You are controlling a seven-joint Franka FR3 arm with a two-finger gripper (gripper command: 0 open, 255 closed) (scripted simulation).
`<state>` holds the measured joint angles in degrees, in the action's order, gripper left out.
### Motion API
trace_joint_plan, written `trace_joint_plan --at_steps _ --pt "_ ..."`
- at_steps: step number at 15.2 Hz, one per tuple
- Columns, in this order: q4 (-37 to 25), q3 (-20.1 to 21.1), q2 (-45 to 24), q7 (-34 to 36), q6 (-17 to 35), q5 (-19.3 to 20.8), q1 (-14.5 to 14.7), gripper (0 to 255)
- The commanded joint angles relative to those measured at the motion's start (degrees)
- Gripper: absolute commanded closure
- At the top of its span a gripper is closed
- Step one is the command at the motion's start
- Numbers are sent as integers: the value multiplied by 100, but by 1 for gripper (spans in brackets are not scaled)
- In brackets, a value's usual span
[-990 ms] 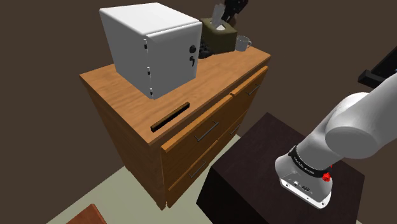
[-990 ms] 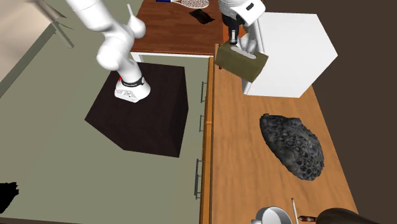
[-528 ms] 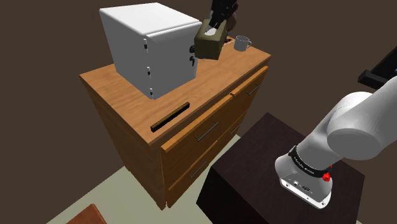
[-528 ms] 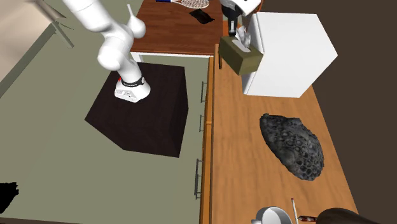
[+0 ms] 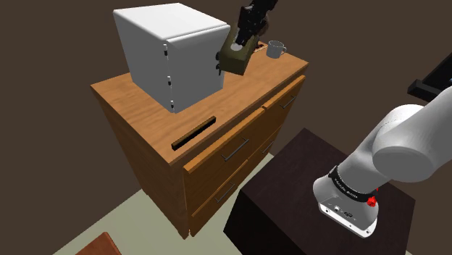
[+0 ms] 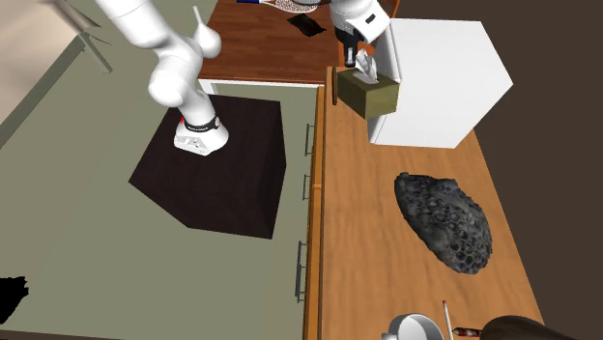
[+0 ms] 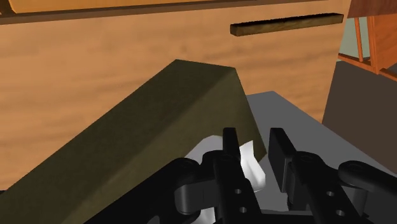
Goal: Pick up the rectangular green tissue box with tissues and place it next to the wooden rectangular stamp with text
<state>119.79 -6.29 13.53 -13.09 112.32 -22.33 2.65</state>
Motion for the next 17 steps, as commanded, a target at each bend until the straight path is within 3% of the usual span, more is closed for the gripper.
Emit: trace_joint_plan --at_steps 1,17 --pt "152 -6 -10 -71 169 -25 -3 255" --pt "1034 -2 -331 -597 1282 -342 57 255"
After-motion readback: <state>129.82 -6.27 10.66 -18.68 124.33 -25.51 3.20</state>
